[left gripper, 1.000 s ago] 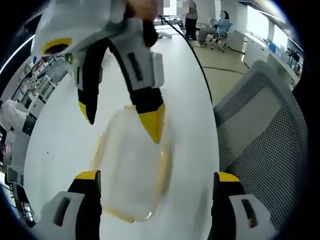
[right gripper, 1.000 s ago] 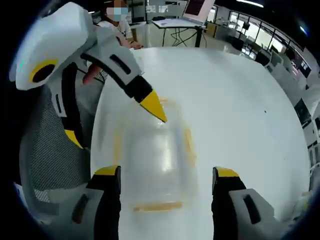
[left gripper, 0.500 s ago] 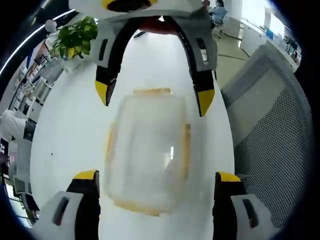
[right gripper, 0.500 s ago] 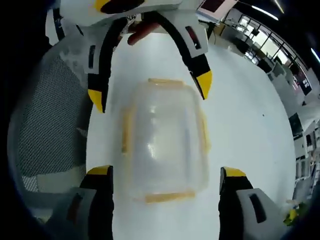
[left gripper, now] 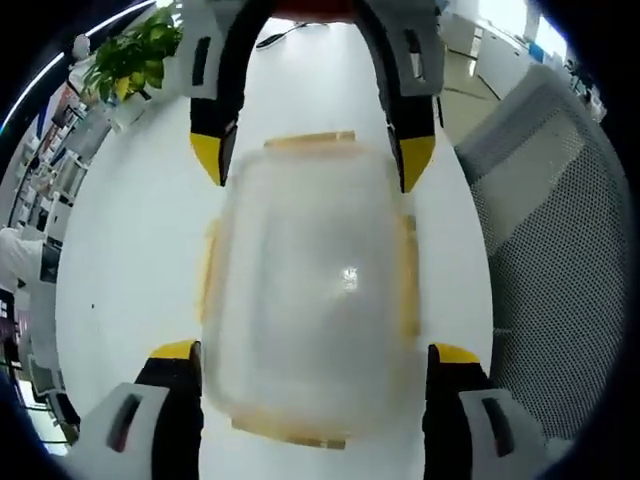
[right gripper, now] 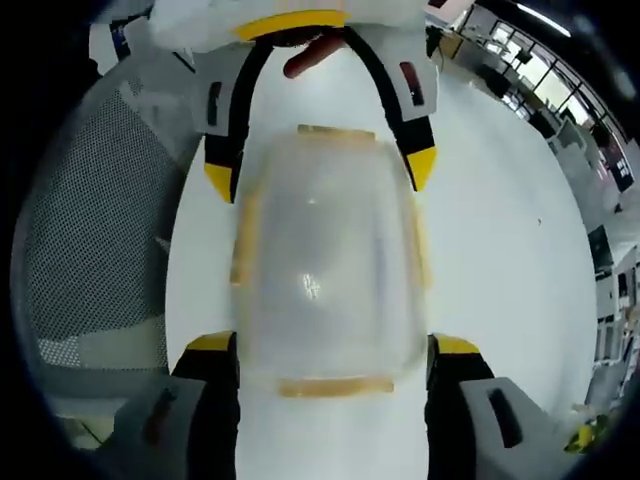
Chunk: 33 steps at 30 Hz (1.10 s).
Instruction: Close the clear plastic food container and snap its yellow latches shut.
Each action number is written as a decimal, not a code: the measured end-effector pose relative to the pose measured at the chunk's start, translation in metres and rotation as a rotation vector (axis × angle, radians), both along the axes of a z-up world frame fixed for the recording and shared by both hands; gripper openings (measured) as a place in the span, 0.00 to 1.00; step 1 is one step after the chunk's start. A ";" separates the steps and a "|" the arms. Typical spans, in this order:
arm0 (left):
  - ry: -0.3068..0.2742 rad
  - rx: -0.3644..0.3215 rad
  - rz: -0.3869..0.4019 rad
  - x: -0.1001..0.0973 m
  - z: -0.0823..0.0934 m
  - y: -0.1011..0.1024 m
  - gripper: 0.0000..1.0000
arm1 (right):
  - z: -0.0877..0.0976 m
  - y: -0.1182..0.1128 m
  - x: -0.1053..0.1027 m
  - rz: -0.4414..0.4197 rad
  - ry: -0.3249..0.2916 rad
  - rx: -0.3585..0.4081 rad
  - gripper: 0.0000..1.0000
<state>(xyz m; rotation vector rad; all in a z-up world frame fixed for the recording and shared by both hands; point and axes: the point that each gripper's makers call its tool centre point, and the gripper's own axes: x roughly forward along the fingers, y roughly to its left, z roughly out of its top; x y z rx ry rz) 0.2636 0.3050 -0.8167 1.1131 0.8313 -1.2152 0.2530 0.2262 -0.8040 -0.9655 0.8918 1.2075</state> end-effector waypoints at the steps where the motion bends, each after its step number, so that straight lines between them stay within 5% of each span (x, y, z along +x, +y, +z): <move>1: -0.006 0.006 -0.001 0.001 0.000 -0.001 0.89 | -0.001 0.000 0.000 0.001 0.001 -0.002 0.74; 3: -0.036 0.007 0.010 0.007 0.002 0.000 0.80 | -0.003 0.000 -0.001 0.010 -0.004 -0.011 0.75; 20: -0.017 0.006 0.088 -0.002 0.003 0.009 0.79 | -0.003 0.007 -0.002 0.095 -0.009 -0.025 0.73; 33: -0.018 0.028 0.158 -0.009 0.002 0.048 0.79 | -0.004 0.045 -0.003 0.158 -0.009 -0.033 0.73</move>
